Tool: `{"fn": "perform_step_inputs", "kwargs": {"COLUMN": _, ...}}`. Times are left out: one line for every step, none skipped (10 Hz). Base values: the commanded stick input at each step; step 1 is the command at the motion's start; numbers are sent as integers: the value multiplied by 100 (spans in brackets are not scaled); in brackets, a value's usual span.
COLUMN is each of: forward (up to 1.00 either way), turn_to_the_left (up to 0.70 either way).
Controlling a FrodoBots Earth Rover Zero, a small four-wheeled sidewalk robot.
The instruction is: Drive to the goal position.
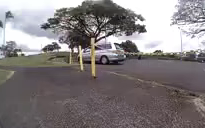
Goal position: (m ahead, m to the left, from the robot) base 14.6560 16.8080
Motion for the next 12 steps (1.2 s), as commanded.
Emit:
{"fn": "perform_step_inputs", "kwargs": {"forward": 4, "turn_to_the_left": 68}}
{"fn": "perform_step_inputs", "kwargs": {"forward": 4, "turn_to_the_left": 68}}
{"fn": "perform_step_inputs", "kwargs": {"forward": 4, "turn_to_the_left": 68}}
{"fn": "perform_step_inputs", "kwargs": {"forward": 4, "turn_to_the_left": 67}}
{"fn": "perform_step_inputs", "kwargs": {"forward": 4, "turn_to_the_left": 67}}
{"fn": "perform_step_inputs", "kwargs": {"forward": 4, "turn_to_the_left": 68}}
{"fn": "perform_step_inputs", "kwargs": {"forward": 4, "turn_to_the_left": 68}}
{"fn": "perform_step_inputs", "kwargs": {"forward": 4, "turn_to_the_left": 68}}
{"fn": "perform_step_inputs", "kwargs": {"forward": 4, "turn_to_the_left": 21}}
{"fn": "perform_step_inputs", "kwargs": {"forward": 4, "turn_to_the_left": 0}}
{"fn": "perform_step_inputs", "kwargs": {"forward": 4, "turn_to_the_left": 0}}
{"fn": "perform_step_inputs", "kwargs": {"forward": 4, "turn_to_the_left": 0}}
